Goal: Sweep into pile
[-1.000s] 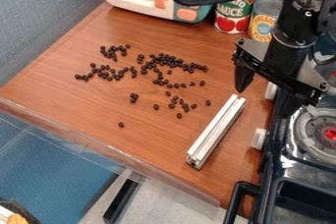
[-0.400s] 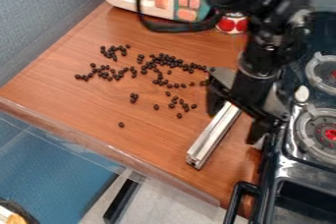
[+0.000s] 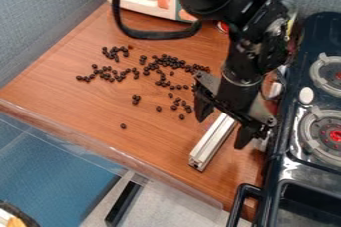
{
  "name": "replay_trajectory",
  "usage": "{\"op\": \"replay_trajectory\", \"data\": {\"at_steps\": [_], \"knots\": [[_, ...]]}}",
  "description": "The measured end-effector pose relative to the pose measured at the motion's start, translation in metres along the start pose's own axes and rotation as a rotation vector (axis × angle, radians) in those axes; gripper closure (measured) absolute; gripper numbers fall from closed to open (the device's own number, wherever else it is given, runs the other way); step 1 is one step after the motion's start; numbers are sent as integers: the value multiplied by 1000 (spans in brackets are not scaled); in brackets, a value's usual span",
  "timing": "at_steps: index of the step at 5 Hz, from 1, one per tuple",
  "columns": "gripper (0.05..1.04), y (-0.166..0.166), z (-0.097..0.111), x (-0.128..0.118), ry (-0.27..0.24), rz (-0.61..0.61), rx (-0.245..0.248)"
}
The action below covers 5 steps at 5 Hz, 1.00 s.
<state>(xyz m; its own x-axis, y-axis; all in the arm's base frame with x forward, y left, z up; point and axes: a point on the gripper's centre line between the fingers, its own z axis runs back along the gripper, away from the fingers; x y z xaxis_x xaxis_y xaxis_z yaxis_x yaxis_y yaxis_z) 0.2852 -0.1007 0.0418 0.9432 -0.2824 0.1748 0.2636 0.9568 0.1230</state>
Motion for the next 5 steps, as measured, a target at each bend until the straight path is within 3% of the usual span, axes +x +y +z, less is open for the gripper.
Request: {"op": "replay_trajectory", "data": {"at_steps": [1,3,4,5], "knots": [[137,0,-12,-4,32,13,12],[472,-2,-32,-8,116,88,29],[693,-2,-32,-8,120,87,25],[698,-7,-28,0,101,59,6]]}}
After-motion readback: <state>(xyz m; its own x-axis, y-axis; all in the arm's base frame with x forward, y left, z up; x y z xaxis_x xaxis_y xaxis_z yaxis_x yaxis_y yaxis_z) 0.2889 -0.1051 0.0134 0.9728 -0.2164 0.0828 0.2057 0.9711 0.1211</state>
